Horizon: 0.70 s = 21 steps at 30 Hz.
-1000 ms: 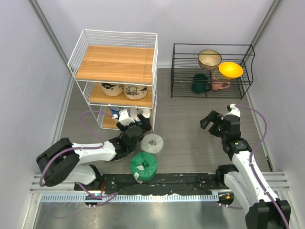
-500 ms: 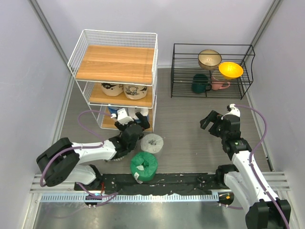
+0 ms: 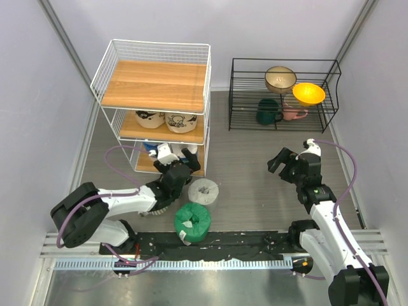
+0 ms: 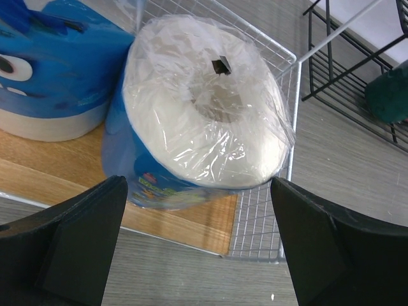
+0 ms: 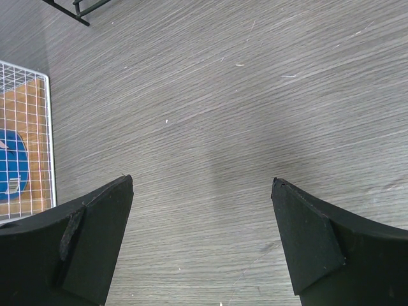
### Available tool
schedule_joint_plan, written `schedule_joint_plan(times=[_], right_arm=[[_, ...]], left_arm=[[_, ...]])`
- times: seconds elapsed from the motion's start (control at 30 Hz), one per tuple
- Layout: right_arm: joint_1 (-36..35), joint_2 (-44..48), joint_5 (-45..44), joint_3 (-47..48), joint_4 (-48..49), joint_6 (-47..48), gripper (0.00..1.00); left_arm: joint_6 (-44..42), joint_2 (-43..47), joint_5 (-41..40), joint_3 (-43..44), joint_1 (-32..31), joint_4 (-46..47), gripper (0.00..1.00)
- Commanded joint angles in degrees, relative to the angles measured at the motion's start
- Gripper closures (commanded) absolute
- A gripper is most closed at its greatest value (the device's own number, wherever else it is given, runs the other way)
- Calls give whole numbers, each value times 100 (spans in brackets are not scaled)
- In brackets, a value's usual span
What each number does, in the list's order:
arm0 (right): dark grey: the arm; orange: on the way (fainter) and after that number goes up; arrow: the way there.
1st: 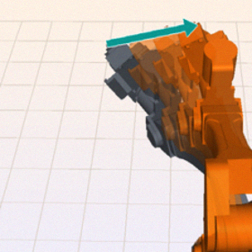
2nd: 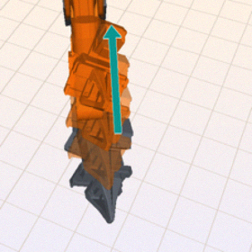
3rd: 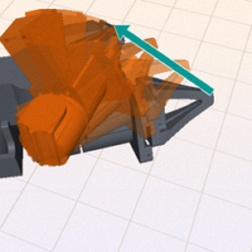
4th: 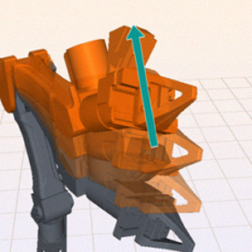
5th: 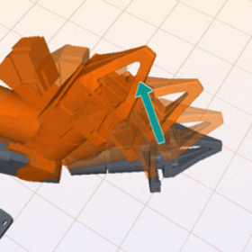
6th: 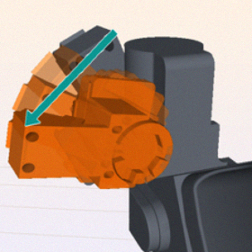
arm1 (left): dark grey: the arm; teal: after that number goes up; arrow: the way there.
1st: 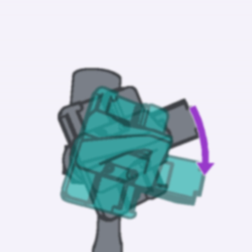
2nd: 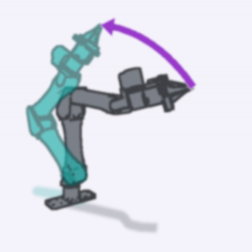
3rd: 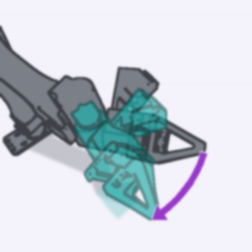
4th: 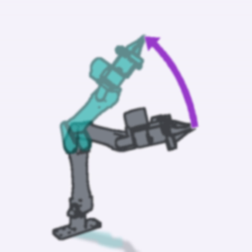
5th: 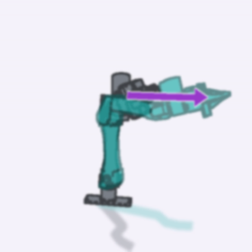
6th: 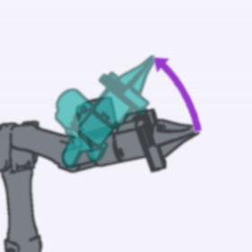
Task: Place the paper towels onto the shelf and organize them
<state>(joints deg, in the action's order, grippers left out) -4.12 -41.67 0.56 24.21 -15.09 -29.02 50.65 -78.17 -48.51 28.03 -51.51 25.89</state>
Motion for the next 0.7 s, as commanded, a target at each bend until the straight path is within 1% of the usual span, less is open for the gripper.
schedule_joint_plan(times=[0.0,0.2,0.4,0.5,0.6,0.63,0.67], right_arm=[[-19,-17,-29,67,120,63,4],[-19,-25,-29,49,138,54,4],[-27,1,-29,58,138,54,4],[-19,1,-29,49,147,45,5],[-27,-16,-29,58,156,54,4],[-27,-25,-29,67,156,54,5],[-19,-34,-29,93,173,71,5]], left_arm=[[-214,205,201,62,35,268,0],[-258,811,377,-201,-26,206,0],[-240,1391,483,-377,-105,-198,0],[-188,1733,623,-448,-132,-531,0],[-100,2007,825,-360,-140,-1198,0],[-82,2216,974,-325,-140,-1574,0],[-73,2323,1106,-290,-140,-1726,0]])
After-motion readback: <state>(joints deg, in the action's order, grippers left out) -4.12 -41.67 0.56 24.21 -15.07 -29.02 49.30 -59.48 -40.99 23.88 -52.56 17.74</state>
